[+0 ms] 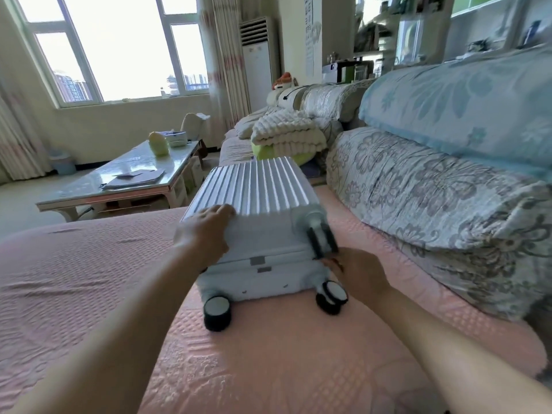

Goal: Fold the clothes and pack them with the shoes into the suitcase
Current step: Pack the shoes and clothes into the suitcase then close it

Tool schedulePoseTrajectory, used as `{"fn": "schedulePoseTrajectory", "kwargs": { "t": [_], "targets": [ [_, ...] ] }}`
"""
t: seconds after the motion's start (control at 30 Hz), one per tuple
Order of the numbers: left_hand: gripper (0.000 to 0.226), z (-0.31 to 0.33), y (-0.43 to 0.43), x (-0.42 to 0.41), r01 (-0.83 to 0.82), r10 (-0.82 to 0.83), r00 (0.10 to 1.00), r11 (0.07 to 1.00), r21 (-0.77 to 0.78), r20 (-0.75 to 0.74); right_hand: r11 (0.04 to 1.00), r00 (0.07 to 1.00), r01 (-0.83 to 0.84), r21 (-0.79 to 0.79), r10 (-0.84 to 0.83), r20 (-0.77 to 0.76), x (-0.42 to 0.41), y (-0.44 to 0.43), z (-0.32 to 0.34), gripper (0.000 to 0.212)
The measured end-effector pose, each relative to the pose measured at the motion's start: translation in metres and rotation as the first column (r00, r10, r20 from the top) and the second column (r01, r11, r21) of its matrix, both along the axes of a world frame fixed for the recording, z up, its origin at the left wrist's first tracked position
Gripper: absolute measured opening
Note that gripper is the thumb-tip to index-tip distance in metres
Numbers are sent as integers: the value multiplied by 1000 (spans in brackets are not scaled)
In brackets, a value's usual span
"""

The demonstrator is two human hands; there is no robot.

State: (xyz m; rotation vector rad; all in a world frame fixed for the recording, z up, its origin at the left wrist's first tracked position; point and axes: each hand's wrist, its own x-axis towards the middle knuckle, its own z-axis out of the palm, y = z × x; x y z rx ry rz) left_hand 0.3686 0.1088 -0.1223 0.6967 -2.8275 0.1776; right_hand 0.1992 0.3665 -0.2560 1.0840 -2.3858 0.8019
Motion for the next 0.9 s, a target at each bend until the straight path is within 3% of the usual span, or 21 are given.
{"fn": "schedulePoseTrajectory", "kwargs": {
  "t": [0.13, 0.2, 0.27, 0.33, 0.4, 0.47, 0.57, 0.67, 0.9],
  "targets": [
    [44, 22, 6, 0, -121, 125, 986, 992, -45, 108, 974, 981, -193, -120, 190, -40, 24, -24, -2, 33],
    [38, 37, 21, -17, -115, 117, 987, 993, -27, 110, 968, 973, -218, -122, 226, 56, 24, -24, 4, 21],
    [46, 47, 48, -39, -25, 25, 1000, 994, 108, 8, 973, 950, -222, -64, 231, 210, 23, -23, 11, 18],
    [48, 48, 81, -63, 120, -105, 989, 981, 153, -103, 979, 934, -204, 10, 191, 302, 24, -25, 15, 32],
    [63, 39, 107, -87, 167, -162, 985, 980, 107, -51, 983, 930, -178, 39, 155, 333, 23, -24, 19, 40],
    [81, 24, 118, -104, 84, -93, 993, 989, 120, 68, 983, 913, -180, 23, 158, 377, 16, -17, 22, 34],
    [72, 6, 112, -113, 12, -16, 999, 994, 105, 35, 974, 937, -206, 98, 167, 308, 4, -6, 30, 24],
    [64, -1, 109, -110, 30, -28, 999, 995, 97, -31, 964, 963, -222, 148, 193, 190, -8, -4, 31, 25],
    [53, 9, 102, -89, 93, -90, 995, 987, 133, -31, 964, 980, -186, 191, 168, 108, -18, 3, 41, 25]
  ]
}}
